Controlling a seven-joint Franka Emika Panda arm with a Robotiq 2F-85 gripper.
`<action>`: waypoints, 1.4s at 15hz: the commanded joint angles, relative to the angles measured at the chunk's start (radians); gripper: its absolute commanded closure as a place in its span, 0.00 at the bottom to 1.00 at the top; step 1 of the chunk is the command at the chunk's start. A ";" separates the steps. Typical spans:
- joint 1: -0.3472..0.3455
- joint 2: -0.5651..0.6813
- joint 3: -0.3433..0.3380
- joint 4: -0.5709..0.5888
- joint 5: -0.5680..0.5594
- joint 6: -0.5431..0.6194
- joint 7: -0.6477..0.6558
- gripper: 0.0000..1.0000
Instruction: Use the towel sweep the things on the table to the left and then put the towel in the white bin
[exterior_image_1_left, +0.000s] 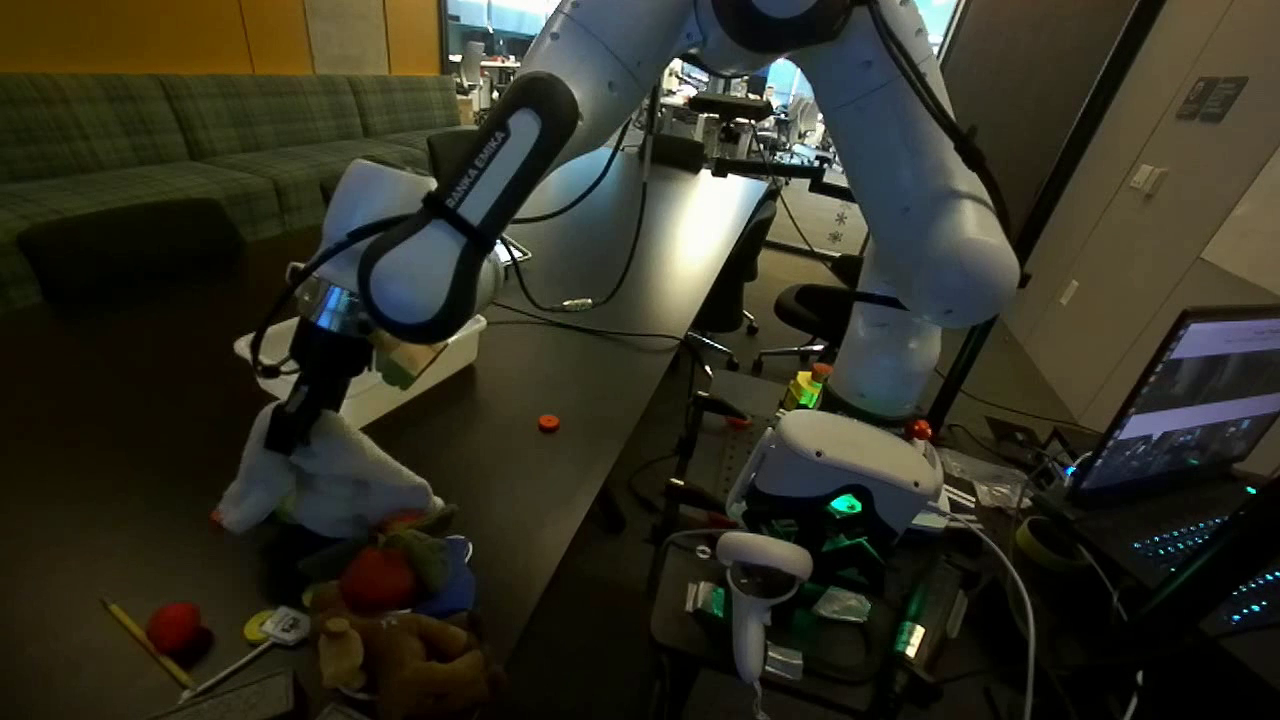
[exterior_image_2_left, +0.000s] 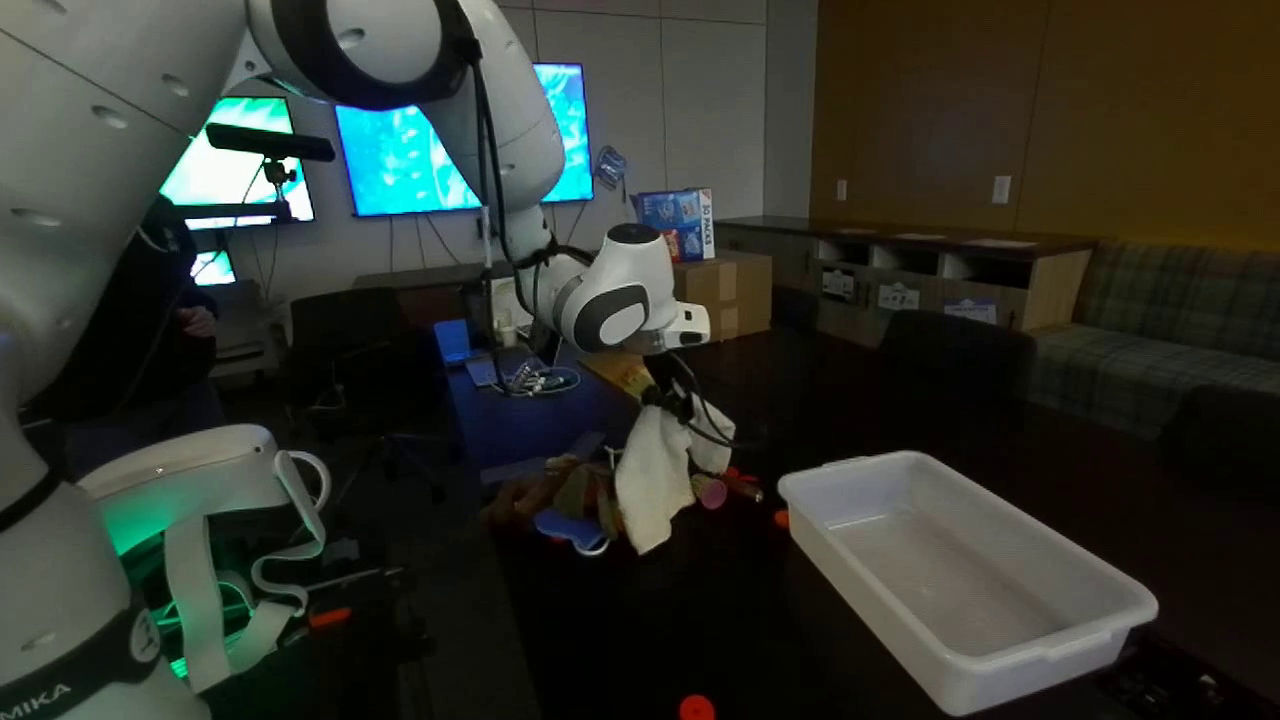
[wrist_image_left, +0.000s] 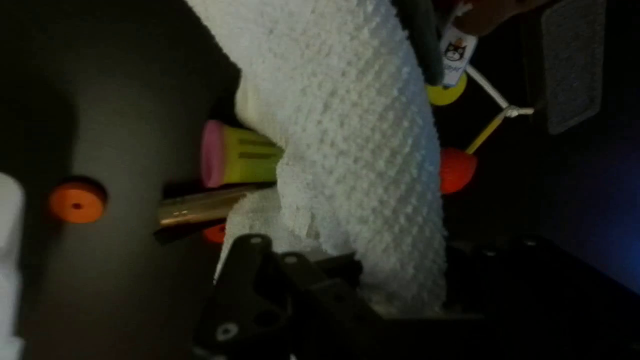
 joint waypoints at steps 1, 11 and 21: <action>-0.101 -0.178 0.000 -0.228 0.042 0.113 0.003 0.99; -0.346 -0.474 -0.181 -0.528 0.120 0.348 0.040 0.99; -0.212 -0.230 -0.617 -0.537 0.123 0.391 -0.001 0.99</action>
